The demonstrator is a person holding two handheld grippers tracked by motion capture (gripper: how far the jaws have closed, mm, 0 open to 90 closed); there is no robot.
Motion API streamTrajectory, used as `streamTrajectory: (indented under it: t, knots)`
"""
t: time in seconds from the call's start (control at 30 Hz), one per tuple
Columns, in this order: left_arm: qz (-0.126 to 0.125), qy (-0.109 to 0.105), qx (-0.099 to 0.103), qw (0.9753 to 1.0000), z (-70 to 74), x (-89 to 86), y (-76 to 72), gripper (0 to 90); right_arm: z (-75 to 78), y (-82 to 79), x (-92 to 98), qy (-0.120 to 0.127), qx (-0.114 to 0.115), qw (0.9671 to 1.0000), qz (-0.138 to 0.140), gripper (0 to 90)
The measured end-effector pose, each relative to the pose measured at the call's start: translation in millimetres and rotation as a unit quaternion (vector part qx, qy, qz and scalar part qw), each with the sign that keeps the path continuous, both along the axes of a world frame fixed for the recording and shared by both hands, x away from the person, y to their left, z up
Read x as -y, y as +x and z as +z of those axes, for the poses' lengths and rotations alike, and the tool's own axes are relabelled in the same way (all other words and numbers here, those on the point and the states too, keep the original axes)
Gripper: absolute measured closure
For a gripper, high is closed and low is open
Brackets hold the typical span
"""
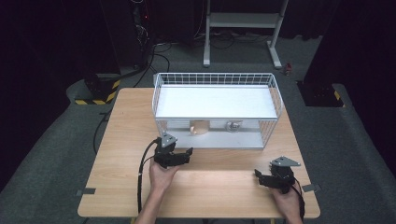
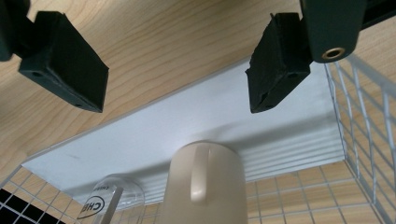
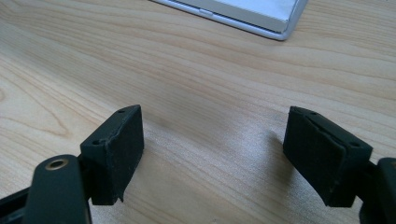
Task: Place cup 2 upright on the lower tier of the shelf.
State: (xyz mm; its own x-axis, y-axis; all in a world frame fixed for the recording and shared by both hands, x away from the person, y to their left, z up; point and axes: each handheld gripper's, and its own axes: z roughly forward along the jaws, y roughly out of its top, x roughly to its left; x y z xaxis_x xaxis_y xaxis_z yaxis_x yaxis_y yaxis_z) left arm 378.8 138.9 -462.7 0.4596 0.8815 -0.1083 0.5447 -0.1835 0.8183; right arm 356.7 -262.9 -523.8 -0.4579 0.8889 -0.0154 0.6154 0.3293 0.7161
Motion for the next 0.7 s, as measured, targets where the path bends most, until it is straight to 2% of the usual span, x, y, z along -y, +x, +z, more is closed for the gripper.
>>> streamTrajectory:
  t: [0.57,0.7]
  knots:
    - [0.004,-0.01,0.0,0.9999,-4.0,-16.8,-13.8,19.3,0.0,0.0,0.0,0.0,0.0,1.0,0.0,20.6]
    - [0.001,-0.004,0.0,1.0,-2.5,-19.6,-17.7,18.1,0.0,0.0,0.0,0.0,0.0,1.0,0.0,20.6]
